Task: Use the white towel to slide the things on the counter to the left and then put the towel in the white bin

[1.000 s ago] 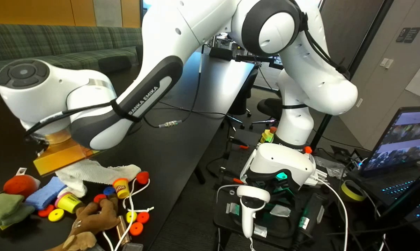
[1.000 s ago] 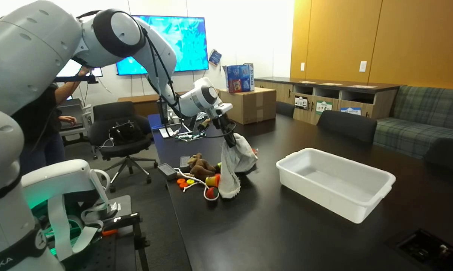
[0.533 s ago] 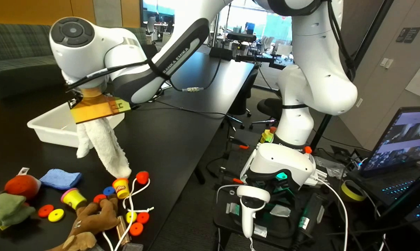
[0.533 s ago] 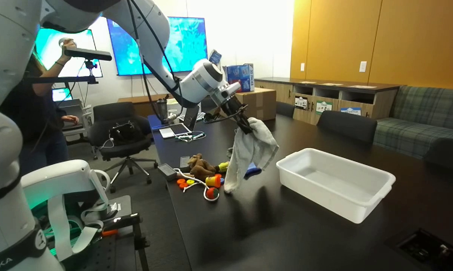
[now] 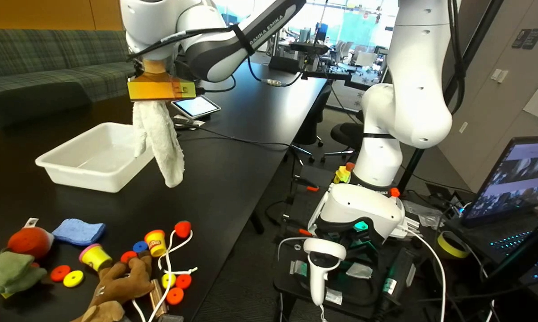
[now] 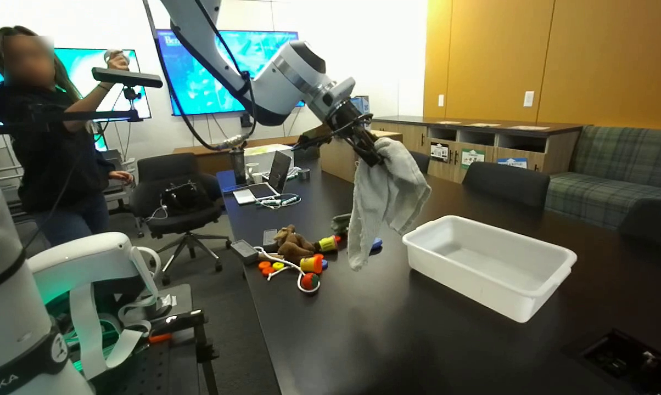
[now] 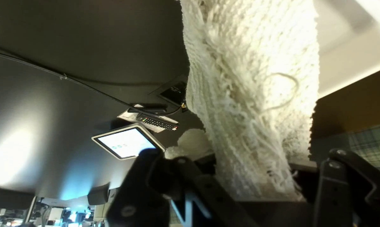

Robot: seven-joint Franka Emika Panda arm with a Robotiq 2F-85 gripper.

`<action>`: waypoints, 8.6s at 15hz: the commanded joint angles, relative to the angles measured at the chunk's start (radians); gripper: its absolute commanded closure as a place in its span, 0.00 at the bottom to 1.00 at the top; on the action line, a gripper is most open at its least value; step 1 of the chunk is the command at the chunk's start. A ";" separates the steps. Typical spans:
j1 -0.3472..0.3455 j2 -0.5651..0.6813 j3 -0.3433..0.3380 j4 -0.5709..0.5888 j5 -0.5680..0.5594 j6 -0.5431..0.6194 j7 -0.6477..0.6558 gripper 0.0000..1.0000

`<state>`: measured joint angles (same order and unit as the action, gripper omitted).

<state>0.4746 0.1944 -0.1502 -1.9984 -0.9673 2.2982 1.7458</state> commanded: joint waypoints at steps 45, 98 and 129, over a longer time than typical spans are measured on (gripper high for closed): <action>-0.214 0.313 0.196 -0.278 0.477 -0.118 -1.337 0.95; 0.004 0.462 0.088 0.644 0.653 0.185 -1.275 0.95; -0.245 0.910 0.054 1.320 0.669 -0.411 -1.331 0.00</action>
<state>0.2310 1.1882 -0.1473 -0.5869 -0.3261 1.9256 0.5303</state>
